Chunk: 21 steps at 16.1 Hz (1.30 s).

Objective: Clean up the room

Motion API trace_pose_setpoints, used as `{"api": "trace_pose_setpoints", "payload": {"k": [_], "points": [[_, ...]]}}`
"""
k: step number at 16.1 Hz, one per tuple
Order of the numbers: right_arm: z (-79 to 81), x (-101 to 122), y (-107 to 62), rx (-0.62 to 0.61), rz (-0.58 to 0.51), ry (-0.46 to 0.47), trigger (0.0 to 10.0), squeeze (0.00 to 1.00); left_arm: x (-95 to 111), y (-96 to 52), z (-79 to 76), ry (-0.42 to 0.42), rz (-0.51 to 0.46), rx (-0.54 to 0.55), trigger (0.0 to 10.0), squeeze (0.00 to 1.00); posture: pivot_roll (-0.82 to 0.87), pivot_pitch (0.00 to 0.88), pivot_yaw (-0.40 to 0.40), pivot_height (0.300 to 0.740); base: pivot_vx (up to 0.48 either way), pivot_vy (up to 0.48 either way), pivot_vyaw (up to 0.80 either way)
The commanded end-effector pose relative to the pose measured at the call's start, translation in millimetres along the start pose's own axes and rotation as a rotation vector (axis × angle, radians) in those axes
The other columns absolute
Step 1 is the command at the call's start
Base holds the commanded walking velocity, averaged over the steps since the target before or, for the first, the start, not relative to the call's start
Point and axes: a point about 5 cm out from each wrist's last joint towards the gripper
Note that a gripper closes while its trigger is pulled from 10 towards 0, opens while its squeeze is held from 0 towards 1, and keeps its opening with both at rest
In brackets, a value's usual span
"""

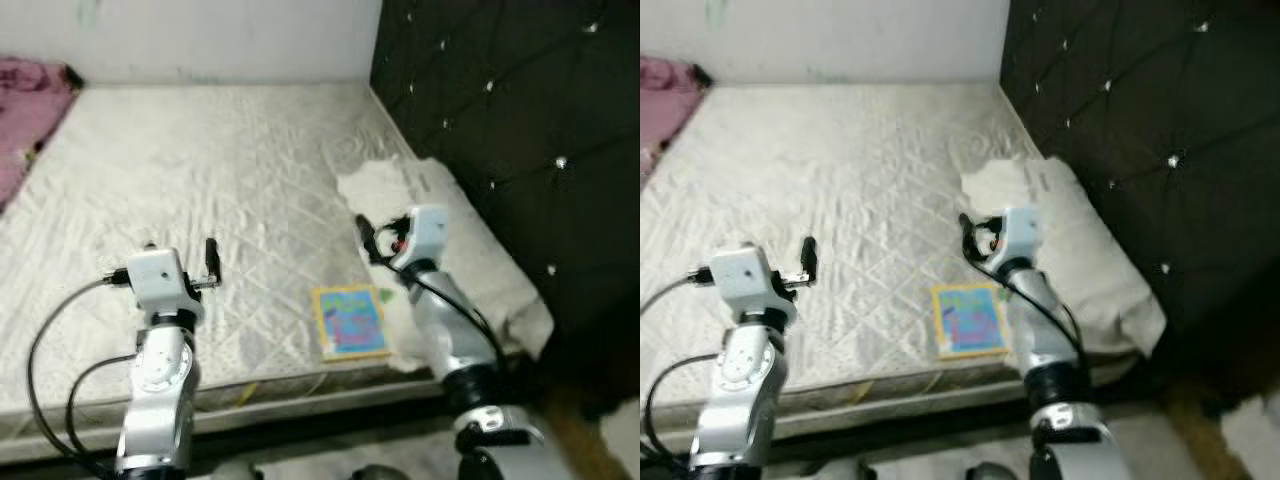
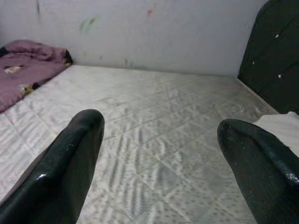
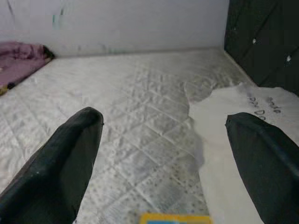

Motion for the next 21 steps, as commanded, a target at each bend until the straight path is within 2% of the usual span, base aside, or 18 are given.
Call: {"api": "trace_pose_setpoints", "payload": {"k": [1,6,11,12,18,21], "points": [[10.2,4.8,4.1,0.028,-0.013,0.000,10.0,0.00,0.9,1.2,4.0,0.000,0.002,0.007,10.0,0.00,0.00,0.000,-0.040,0.740,0.000,0.480,-0.80],[10.2,6.4,4.7,0.036,-0.014,-0.010,10.0,0.00,1.7,2.8,2.0,-0.018,0.006,0.009,10.0,0.00,0.00,0.000,-0.045,0.740,0.000,0.480,-0.68],[10.8,7.4,5.4,0.046,-0.015,-0.018,10.0,0.00,2.8,3.3,2.4,-0.023,-0.003,0.028,10.0,0.00,0.00,0.000,-0.048,0.740,0.000,0.480,0.00],[11.0,7.6,5.4,0.047,-0.016,-0.023,10.0,0.00,3.8,3.0,4.0,-0.015,-0.010,0.053,10.0,0.00,0.00,0.000,-0.048,0.740,0.000,0.000,0.00],[13.5,7.1,5.0,0.058,-0.022,-0.021,10.0,0.00,4.5,3.2,2.7,-0.010,-0.013,0.039,10.0,0.00,0.00,0.000,-0.043,0.740,0.000,0.000,0.00],[16.1,7.2,4.4,0.077,-0.022,-0.041,10.0,0.00,3.8,3.0,1.9,-0.013,-0.007,0.038,10.0,0.00,0.00,0.000,-0.043,0.740,0.000,0.000,0.79]]}}
Point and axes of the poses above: a point about 5 cm out from each wrist's last joint towards the gripper, its own y axis pointing out of the wrist towards the gripper, its own x axis along the axis of the wrist's last joint, z = x × y, and after that the axes turned 13 degrees about y, right-handed
